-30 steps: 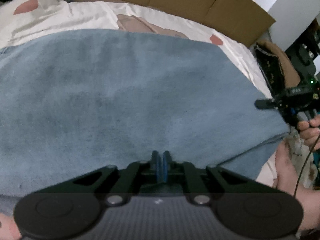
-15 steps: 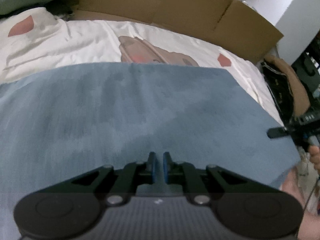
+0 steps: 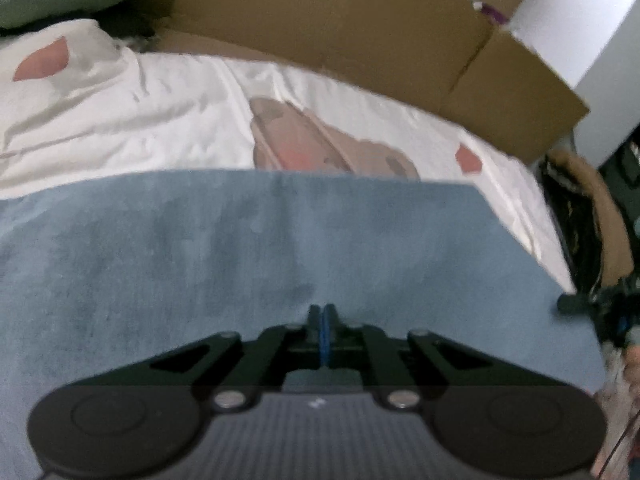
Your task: Fold clothes
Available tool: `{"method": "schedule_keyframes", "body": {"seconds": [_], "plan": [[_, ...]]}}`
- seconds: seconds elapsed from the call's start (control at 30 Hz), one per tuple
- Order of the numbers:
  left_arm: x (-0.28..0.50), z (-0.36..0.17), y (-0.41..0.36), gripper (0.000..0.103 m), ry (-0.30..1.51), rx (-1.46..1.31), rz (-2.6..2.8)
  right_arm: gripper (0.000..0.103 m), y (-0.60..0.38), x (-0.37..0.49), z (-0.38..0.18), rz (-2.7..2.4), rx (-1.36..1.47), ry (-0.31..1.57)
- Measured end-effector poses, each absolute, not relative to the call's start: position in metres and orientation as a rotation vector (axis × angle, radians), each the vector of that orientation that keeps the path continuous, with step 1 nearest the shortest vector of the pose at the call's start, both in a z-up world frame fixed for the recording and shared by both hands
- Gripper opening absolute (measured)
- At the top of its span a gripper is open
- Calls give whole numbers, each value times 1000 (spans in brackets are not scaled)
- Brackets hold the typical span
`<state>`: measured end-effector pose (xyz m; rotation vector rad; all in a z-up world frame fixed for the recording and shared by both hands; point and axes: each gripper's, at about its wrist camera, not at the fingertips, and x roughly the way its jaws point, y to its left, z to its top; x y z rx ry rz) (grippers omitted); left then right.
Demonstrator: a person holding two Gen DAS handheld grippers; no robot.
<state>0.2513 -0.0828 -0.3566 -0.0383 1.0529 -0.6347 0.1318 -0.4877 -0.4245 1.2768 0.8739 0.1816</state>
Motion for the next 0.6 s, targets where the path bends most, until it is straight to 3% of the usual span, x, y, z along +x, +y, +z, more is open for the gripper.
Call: {"method": "schedule_keyframes", "body": {"seconds": [0.6], "plan": [[271, -358, -91, 4, 993, 9, -612, 32, -486, 147, -420, 158, 1209, 915]]}}
